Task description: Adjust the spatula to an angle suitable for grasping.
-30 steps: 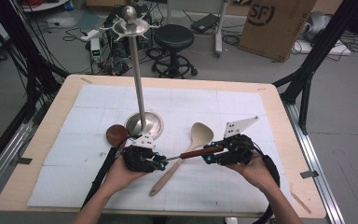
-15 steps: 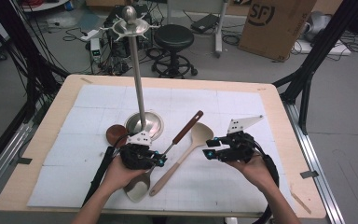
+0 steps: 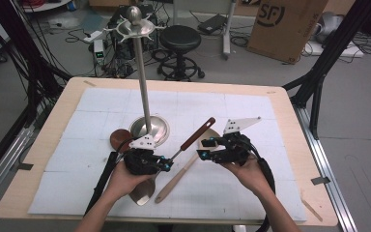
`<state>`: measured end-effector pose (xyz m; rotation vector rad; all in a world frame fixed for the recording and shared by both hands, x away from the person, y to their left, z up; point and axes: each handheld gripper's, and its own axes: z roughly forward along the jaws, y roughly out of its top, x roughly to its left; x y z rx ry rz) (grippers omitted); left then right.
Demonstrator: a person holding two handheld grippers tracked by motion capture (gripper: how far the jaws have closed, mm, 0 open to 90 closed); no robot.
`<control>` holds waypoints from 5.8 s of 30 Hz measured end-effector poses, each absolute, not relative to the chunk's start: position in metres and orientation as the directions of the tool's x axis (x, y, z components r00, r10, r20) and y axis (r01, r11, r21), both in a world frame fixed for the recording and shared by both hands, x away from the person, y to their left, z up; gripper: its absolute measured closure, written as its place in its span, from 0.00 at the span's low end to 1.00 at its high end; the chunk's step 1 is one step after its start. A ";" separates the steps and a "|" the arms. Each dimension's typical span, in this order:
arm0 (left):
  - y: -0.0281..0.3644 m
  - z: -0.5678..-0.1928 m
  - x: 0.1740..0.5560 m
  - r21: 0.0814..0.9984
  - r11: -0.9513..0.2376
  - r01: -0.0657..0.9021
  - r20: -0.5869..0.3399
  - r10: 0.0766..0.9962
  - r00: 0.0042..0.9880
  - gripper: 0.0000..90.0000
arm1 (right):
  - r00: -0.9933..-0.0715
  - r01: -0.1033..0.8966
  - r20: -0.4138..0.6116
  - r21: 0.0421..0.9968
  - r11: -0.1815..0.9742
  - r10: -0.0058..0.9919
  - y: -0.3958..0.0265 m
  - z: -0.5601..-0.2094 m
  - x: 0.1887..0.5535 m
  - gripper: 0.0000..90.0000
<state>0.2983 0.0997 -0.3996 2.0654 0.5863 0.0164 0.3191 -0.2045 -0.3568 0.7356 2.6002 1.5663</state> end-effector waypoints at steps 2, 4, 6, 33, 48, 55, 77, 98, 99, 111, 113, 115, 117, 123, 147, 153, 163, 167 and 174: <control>0.100 -0.400 0.298 0.810 -0.429 0.401 -0.220 0.412 0.885 0.93 | -0.886 0.382 0.221 0.846 0.372 0.407 -0.203 -0.355 0.319 0.58; 0.099 -0.400 0.298 0.809 -0.433 0.397 -0.218 0.406 0.888 0.93 | -0.884 0.379 0.217 0.852 0.362 0.414 -0.201 -0.353 0.319 0.58; 0.098 -0.400 0.297 0.808 -0.433 0.400 -0.222 0.405 0.887 0.93 | -0.879 0.383 0.219 0.854 0.353 0.423 -0.200 -0.351 0.320 0.58; 0.098 -0.385 0.296 0.850 -0.357 0.387 -0.217 0.432 0.875 0.92 | -0.821 0.429 0.264 0.871 0.240 0.507 -0.156 -0.330 0.328 0.61; 0.114 -0.374 0.295 0.882 -0.286 0.376 -0.229 0.437 0.870 0.76 | -0.834 0.464 0.374 0.873 0.149 0.406 -0.144 -0.302 0.335 0.78; 0.130 -0.367 0.293 0.893 -0.266 0.364 -0.215 0.457 0.863 0.70 | -0.857 0.389 0.313 0.914 0.116 0.409 -0.147 -0.287 0.336 0.81; 0.140 -0.367 0.291 0.890 -0.265 0.371 -0.215 0.473 0.855 0.63 | -0.918 0.250 0.196 0.961 0.121 0.344 -0.145 -0.273 0.337 0.81; 0.129 -0.364 0.288 0.896 -0.248 0.369 -0.256 0.391 0.884 0.70 | -0.949 0.221 0.179 0.965 0.139 0.261 -0.121 -0.265 0.329 0.81; 0.129 -0.364 0.289 0.896 -0.248 0.369 -0.258 0.387 0.885 0.74 | -0.950 0.220 0.178 0.965 0.144 0.257 -0.119 -0.266 0.329 0.81; 0.132 -0.361 0.289 0.908 -0.213 0.361 -0.260 0.389 0.884 0.88 | -0.961 0.218 0.184 0.963 0.160 0.207 -0.107 -0.268 0.324 0.81; 0.132 -0.360 0.288 0.912 -0.216 0.350 -0.248 0.390 0.887 0.90 | -0.960 0.223 0.188 0.962 0.158 0.207 -0.106 -0.268 0.323 0.81; 0.131 -0.359 0.286 0.914 -0.221 0.342 -0.233 0.404 0.885 0.92 | -0.959 0.222 0.187 0.963 0.156 0.212 -0.105 -0.268 0.322 0.81; 0.129 -0.358 0.284 0.914 -0.232 0.332 -0.216 0.414 0.884 0.93 | -0.954 0.228 0.190 0.962 0.152 0.230 -0.105 -0.269 0.322 0.80; 0.125 -0.352 0.283 0.910 -0.247 0.333 -0.197 0.448 0.872 0.93 | -0.939 0.251 0.203 0.956 0.150 0.277 -0.104 -0.271 0.320 0.77; 0.144 -0.349 0.279 0.917 -0.215 0.337 -0.183 0.524 0.832 0.72 | -0.954 0.197 0.156 0.970 0.145 0.255 -0.104 -0.269 0.326 0.81; 0.153 -0.353 0.277 0.909 -0.230 0.348 -0.183 0.531 0.828 0.64 | -0.962 0.176 0.138 0.973 0.150 0.233 -0.106 -0.269 0.334 0.81; 0.170 -0.358 0.274 0.903 -0.231 0.362 -0.190 0.541 0.819 0.54 | -0.968 0.172 0.141 0.975 0.143 0.208 -0.108 -0.267 0.344 0.81; 0.178 -0.363 0.272 0.898 -0.235 0.372 -0.191 0.553 0.811 0.51 | -0.971 0.163 0.133 0.976 0.147 0.199 -0.105 -0.267 0.346 0.81; 0.187 -0.365 0.269 0.899 -0.229 0.374 -0.191 0.563 0.804 0.48 | -0.972 0.153 0.120 0.975 0.159 0.201 -0.098 -0.264 0.350 0.81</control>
